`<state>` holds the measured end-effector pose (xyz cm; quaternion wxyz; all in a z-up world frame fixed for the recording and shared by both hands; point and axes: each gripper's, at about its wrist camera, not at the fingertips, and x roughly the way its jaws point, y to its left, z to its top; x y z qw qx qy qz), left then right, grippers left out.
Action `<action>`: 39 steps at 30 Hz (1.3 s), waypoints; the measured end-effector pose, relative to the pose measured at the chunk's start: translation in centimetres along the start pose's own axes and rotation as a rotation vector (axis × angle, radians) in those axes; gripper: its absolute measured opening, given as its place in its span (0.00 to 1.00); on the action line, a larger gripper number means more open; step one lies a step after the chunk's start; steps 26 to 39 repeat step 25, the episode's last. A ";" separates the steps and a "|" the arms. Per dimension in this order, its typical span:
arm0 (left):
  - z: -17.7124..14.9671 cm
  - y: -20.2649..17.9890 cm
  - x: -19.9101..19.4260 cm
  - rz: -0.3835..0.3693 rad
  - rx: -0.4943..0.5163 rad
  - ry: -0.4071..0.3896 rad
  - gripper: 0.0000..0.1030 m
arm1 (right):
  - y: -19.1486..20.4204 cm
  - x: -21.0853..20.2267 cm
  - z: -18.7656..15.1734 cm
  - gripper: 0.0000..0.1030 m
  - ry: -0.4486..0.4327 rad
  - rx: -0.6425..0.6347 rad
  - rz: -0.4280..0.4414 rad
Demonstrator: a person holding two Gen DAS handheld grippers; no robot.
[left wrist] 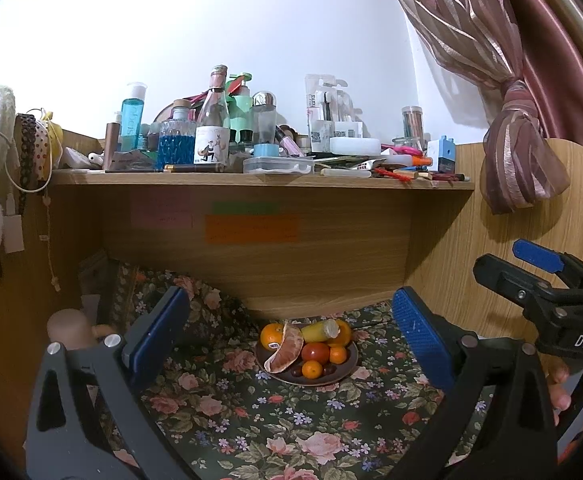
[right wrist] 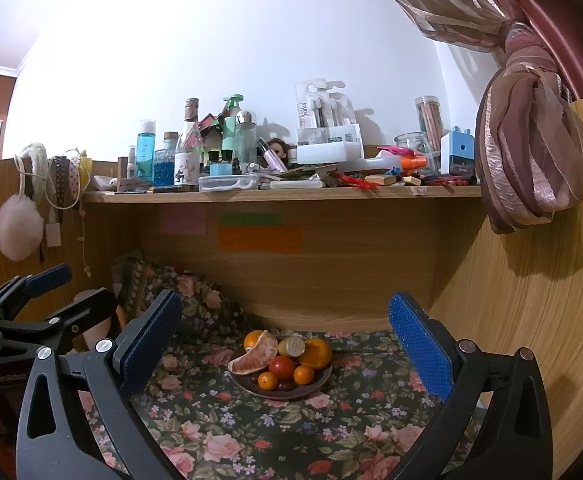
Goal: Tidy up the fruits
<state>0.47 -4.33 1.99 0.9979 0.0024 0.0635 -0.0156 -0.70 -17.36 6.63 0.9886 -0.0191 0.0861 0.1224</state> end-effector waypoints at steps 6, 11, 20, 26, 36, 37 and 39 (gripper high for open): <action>0.0 0.0 0.0 -0.004 -0.005 0.003 1.00 | -0.1 0.0 0.1 1.00 -0.004 -0.002 0.008; -0.1 0.0 0.0 -0.006 -0.006 0.005 1.00 | -0.1 0.1 0.1 1.00 0.001 -0.003 0.015; -0.1 0.2 0.1 -0.010 -0.007 0.008 1.00 | 0.1 0.5 0.0 1.00 0.008 -0.003 0.022; -0.2 0.4 0.4 -0.009 0.000 0.011 1.00 | 0.0 1.1 -0.2 1.00 0.018 0.002 0.031; -0.2 0.4 0.4 -0.009 0.000 0.011 1.00 | 0.0 1.1 -0.2 1.00 0.018 0.002 0.031; -0.2 0.4 0.4 -0.009 0.000 0.011 1.00 | 0.0 1.1 -0.2 1.00 0.018 0.002 0.031; -0.2 0.4 0.4 -0.009 0.000 0.011 1.00 | 0.0 1.1 -0.2 1.00 0.018 0.002 0.031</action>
